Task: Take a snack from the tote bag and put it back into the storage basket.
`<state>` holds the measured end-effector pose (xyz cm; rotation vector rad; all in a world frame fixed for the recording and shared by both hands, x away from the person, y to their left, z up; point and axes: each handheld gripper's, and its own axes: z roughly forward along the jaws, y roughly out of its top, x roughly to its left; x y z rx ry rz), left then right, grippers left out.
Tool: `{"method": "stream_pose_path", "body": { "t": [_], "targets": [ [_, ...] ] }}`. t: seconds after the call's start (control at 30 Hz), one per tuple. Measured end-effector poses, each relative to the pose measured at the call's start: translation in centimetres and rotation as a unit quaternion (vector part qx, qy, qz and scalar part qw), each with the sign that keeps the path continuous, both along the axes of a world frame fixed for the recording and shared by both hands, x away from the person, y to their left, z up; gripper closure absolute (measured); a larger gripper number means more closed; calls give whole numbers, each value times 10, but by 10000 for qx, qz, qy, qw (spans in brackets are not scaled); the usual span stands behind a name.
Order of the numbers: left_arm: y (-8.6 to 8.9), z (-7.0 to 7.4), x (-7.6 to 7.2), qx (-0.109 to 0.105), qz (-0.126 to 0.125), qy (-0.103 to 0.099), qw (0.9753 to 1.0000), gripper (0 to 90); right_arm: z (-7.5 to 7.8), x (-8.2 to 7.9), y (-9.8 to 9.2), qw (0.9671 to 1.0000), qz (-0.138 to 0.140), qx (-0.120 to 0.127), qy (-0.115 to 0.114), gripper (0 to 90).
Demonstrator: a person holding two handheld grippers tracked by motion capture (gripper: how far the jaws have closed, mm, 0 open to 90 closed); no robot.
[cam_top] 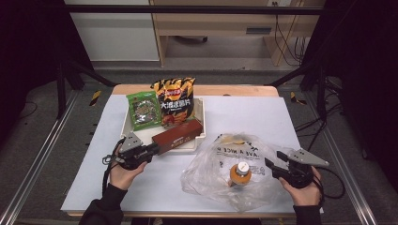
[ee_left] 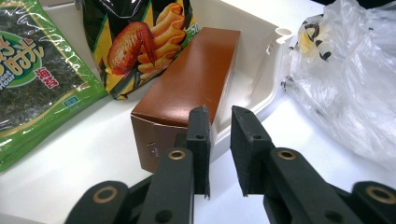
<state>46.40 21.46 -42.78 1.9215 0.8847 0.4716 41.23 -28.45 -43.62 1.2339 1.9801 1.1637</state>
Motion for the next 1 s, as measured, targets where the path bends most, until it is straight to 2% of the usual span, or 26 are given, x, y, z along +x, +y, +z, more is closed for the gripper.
{"method": "stream_pose_path", "body": {
  "t": [0.17,0.3,0.4,0.5,1.0],
  "targets": [
    [-4,1,-4,-60,-125,1,9999,805,0,0,0,10000,12,-2,-2,440],
    [-10,-5,-2,54,-163,121,9998,821,0,0,0,10000,17,-14,3,442],
    [-12,-12,2,205,-76,171,9996,832,-1,0,1,10000,24,-16,-2,443],
    [-10,-18,8,268,-7,228,9994,842,-1,1,2,10000,32,-28,-9,444],
    [-10,-31,32,402,221,392,9982,844,-2,1,3,10000,47,-47,28,445]
  ]
}}
